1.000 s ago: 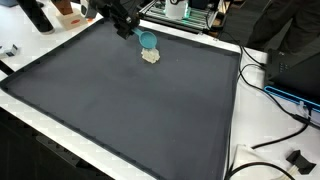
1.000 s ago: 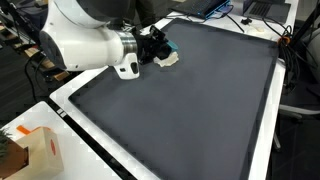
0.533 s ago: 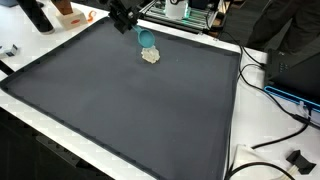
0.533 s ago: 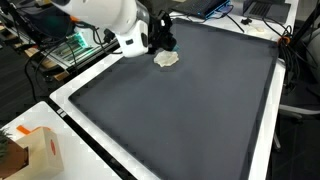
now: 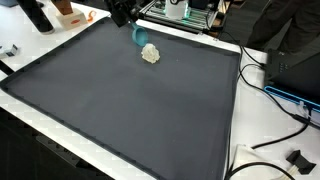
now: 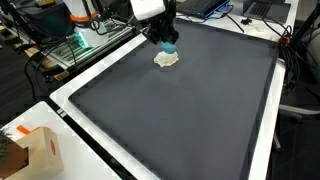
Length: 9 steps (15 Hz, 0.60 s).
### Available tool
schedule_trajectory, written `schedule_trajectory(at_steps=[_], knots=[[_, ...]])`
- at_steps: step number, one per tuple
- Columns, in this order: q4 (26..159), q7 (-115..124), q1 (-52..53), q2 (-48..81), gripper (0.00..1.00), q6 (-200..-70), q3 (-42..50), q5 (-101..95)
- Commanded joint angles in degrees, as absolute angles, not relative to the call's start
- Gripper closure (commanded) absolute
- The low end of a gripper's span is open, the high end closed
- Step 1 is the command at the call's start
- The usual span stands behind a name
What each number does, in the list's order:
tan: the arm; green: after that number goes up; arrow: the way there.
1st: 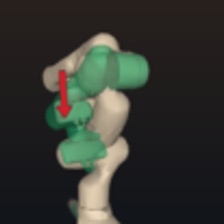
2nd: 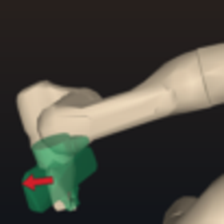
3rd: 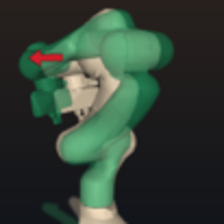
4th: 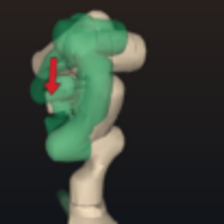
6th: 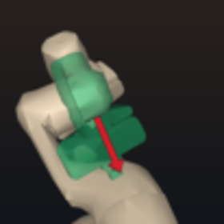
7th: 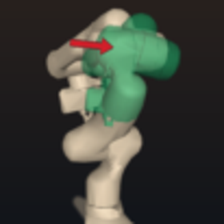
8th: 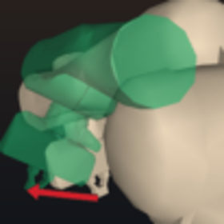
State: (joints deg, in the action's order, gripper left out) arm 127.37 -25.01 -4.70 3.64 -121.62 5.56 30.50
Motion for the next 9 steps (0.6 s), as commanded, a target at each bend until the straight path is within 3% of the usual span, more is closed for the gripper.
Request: schedule_trajectory(at_steps=[1,9], knots=[[131.5,-20.6,-3.3,-0.4,0.75,-128.5,3.6,22.3],[136.9,-4.8,-0.6,-1.9,0.75,-145.2,0.4,2.9]])
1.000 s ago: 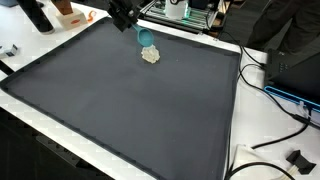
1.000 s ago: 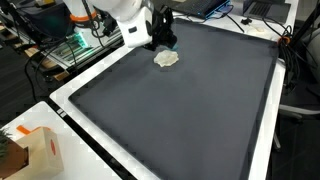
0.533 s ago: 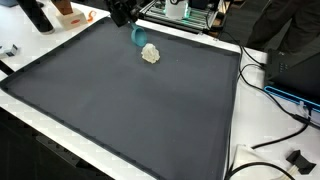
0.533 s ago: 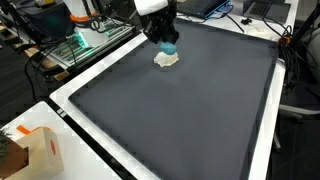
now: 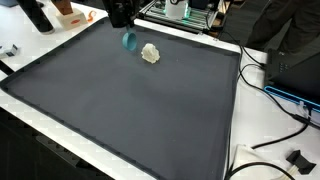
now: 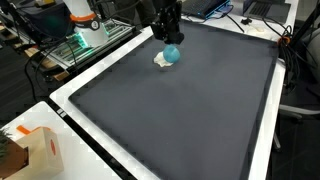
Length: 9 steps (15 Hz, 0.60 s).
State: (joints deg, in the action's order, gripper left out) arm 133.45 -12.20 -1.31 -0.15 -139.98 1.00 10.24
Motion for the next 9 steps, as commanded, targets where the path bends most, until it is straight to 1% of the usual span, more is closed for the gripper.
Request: schedule_trajectory(at_steps=[1,5,9], knots=[[137.3,-1.2,-0.5,-1.6,0.75,-146.9,0.2,-0.9],[137.9,15.7,-0.5,-0.5,0.75,-150.4,0.0,-19.0],[136.6,31.5,-0.1,0.6,0.75,-147.8,-0.2,-35.8]])
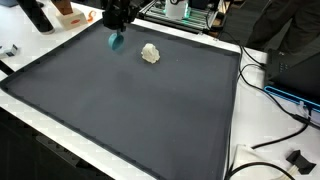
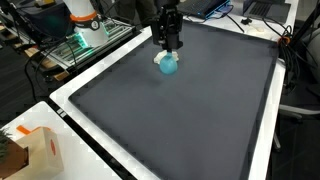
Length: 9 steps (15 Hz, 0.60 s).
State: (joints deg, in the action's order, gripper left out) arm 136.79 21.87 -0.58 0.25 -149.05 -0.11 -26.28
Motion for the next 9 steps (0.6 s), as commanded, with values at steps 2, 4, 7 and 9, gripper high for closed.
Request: schedule_trajectory(at_steps=[2,4,7,9], knots=[[135.9,38.4,0.4,1.6,0.75,-146.0,-0.2,-42.3],[135.2,44.3,1.0,2.8,0.75,-143.8,-0.3,-47.5],[134.1,51.7,2.4,4.9,0.75,-139.7,-0.5,-53.9],[133.2,56.0,3.3,6.3,0.75,-136.9,-0.7,-57.2]])
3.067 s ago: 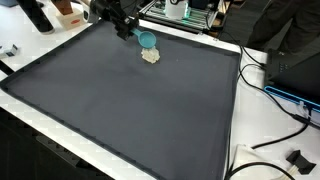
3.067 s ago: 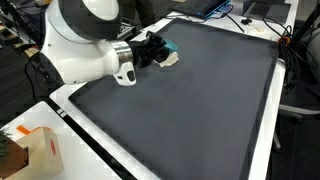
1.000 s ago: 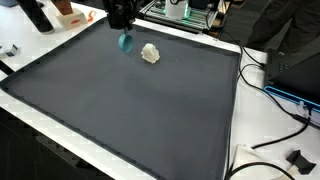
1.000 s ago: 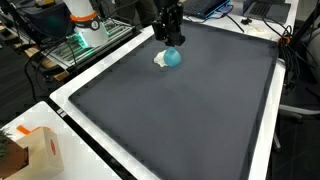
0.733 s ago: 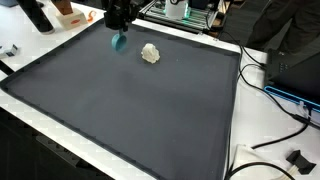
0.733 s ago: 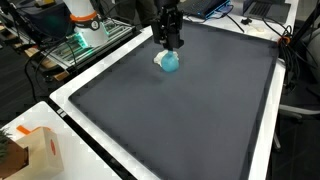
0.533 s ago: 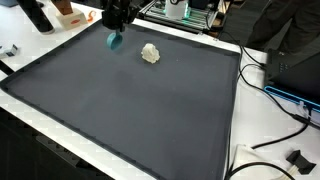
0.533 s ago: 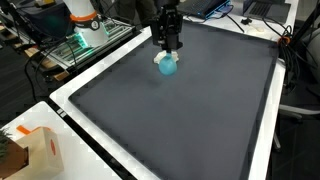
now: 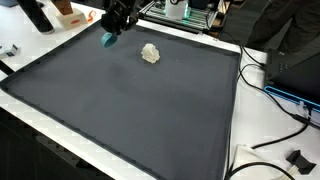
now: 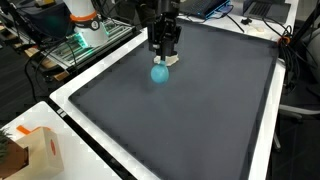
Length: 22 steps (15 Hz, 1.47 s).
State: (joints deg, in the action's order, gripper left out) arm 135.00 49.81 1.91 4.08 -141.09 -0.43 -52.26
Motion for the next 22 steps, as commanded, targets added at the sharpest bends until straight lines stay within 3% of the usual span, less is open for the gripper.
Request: schedule_trajectory(at_steps=[1,10,22], knots=[[132.7,58.2,3.9,7.1,0.75,-135.4,-0.8,-59.0],[130.8,67.8,6.9,12.6,0.75,-124.5,-2.3,-65.7],[129.3,69.6,9.8,15.9,0.75,-121.2,-5.0,-68.2]])
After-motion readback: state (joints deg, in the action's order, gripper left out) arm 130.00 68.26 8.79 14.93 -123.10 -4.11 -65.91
